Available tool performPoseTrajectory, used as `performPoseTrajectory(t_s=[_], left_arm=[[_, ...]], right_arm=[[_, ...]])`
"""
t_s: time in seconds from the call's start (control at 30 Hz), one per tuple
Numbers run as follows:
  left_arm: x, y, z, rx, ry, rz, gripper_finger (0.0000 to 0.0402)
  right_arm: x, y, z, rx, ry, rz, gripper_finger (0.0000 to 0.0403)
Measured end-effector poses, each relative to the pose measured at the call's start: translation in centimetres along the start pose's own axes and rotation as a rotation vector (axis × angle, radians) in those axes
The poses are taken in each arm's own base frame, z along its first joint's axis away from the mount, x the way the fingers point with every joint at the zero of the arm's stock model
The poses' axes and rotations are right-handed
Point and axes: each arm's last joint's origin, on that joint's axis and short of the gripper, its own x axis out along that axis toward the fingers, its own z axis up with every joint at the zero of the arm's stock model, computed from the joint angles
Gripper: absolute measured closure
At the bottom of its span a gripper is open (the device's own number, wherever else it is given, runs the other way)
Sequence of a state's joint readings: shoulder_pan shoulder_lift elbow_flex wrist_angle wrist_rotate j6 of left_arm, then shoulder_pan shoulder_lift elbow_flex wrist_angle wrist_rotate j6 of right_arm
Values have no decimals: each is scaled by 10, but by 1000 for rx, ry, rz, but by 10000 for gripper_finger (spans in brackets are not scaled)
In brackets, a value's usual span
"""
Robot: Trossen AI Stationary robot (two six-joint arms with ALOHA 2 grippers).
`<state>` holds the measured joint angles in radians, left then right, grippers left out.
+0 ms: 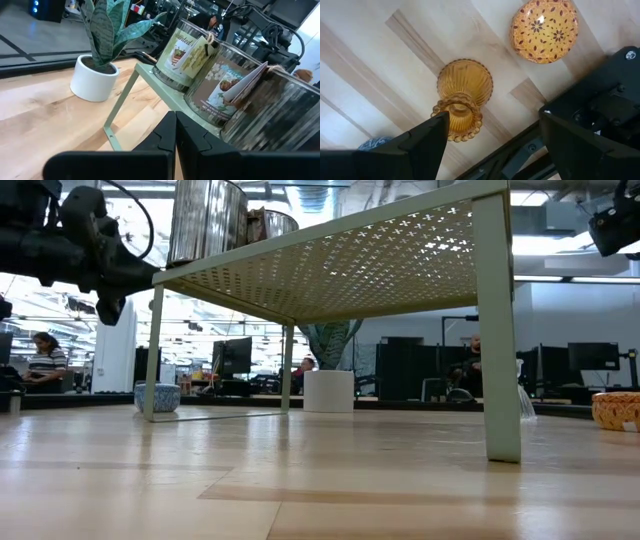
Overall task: Pick & Place candle stick holders
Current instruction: Put the yellow candle holder on the shelf
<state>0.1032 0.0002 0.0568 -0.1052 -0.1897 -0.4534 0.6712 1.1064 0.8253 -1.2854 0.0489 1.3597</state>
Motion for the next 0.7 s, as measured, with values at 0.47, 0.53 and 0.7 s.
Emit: performPoseTrajectory(t_s=[0.47, 0.53, 0.7], left_arm=[[0, 0, 0, 2, 2, -3, 395], [0, 0, 0, 2, 2, -3, 395], [0, 0, 0, 3, 3, -3, 397]], right_arm=[[18, -4, -2, 44, 11, -8, 103], [19, -4, -2, 44, 13, -9, 108], [20, -3, -3, 37, 22, 0, 133]])
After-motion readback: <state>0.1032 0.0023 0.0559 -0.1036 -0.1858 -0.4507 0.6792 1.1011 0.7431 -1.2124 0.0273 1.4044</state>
